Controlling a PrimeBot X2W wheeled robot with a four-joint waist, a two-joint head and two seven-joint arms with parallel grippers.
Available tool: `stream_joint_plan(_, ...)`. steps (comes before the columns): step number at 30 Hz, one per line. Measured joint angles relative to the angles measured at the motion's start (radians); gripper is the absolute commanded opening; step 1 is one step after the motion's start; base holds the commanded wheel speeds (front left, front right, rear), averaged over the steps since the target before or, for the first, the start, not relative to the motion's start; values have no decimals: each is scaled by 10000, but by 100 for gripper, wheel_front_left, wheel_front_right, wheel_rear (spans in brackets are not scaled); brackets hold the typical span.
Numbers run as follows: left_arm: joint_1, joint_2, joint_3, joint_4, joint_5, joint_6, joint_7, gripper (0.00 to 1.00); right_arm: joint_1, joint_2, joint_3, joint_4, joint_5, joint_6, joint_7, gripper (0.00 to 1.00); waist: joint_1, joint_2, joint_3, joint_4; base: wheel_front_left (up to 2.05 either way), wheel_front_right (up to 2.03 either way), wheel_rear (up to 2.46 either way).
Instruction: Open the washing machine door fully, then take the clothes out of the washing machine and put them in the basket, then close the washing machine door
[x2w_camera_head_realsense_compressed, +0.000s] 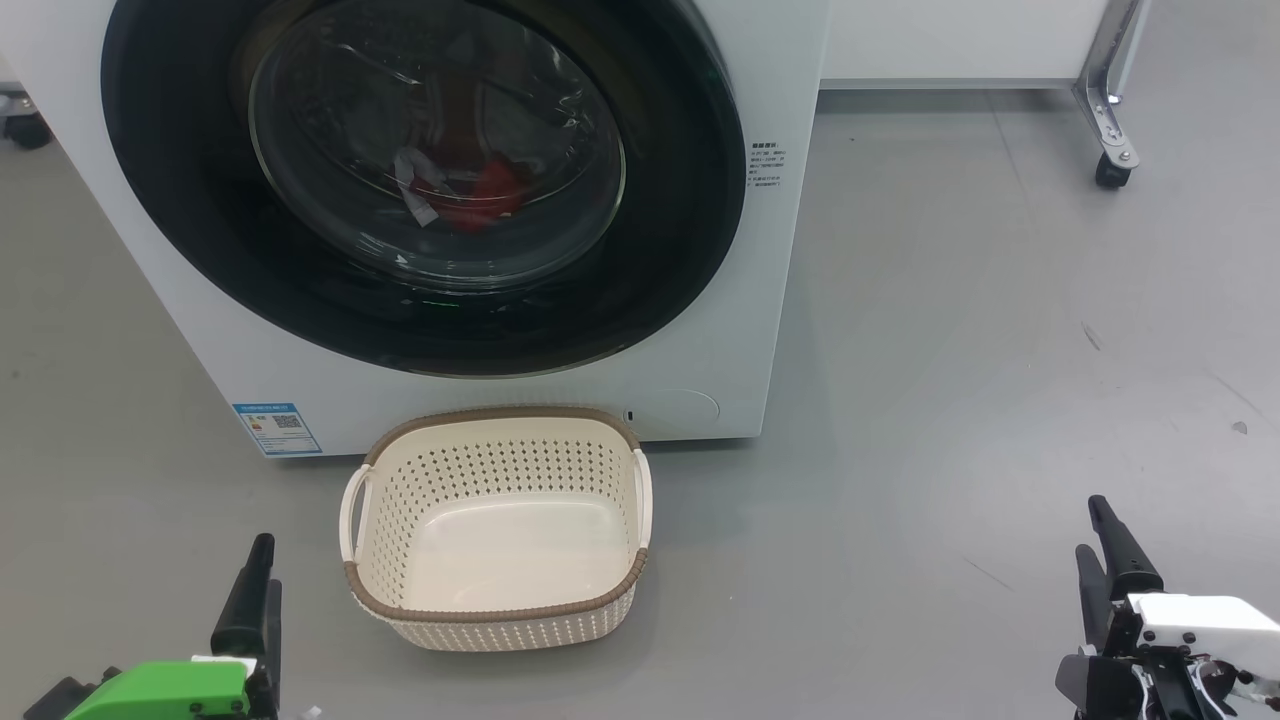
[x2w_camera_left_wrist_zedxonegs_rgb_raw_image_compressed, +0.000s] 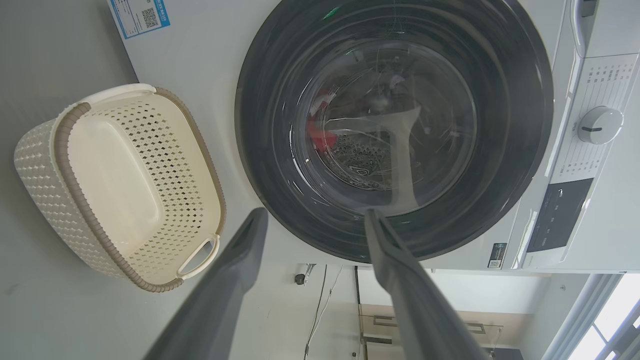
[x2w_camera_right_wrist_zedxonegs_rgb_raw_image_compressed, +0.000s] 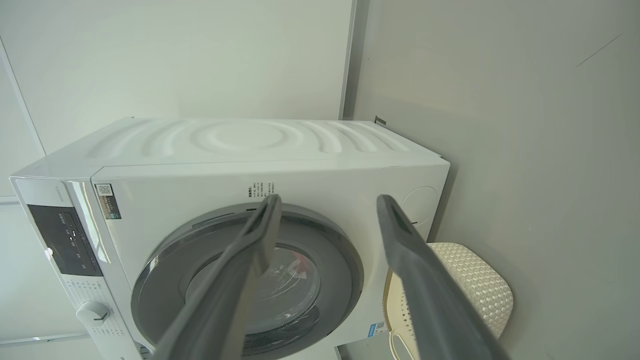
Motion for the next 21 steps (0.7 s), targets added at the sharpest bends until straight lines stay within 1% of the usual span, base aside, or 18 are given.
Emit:
stream_joint_plan(3, -5, 0, -36, -69, 65, 0, -88, 100, -1, -29, 17, -23, -148, 0, -75, 100, 0, 0, -1, 1, 0, 0, 0)
stream_joint_plan(7, -10, 42, -186, -140, 585, 0, -242, 100, -2, -136, 104, -75, -439, 0, -203, 100, 0, 0, 0, 5, 0, 0, 0)
stream_joint_plan(12, -41, 245, -405, -261, 1294, 0, -516, 100, -12, -370, 343, -144, -1252, 0, -397, 100, 0, 0, 6, 12, 0, 0, 0)
stream_joint_plan(19, -119, 570, -715, -468, 2669, 0, -823, 100, -58, -765, 675, -205, -2596, -2, -704, 100, 1, 0, 15, 26, 0, 0, 0)
stream_joint_plan(21, -145, 637, -800, -504, 3110, 0, -888, 100, -69, -876, 790, -232, -3012, -48, -767, 100, 0, 0, 18, 30, 0, 0, 0)
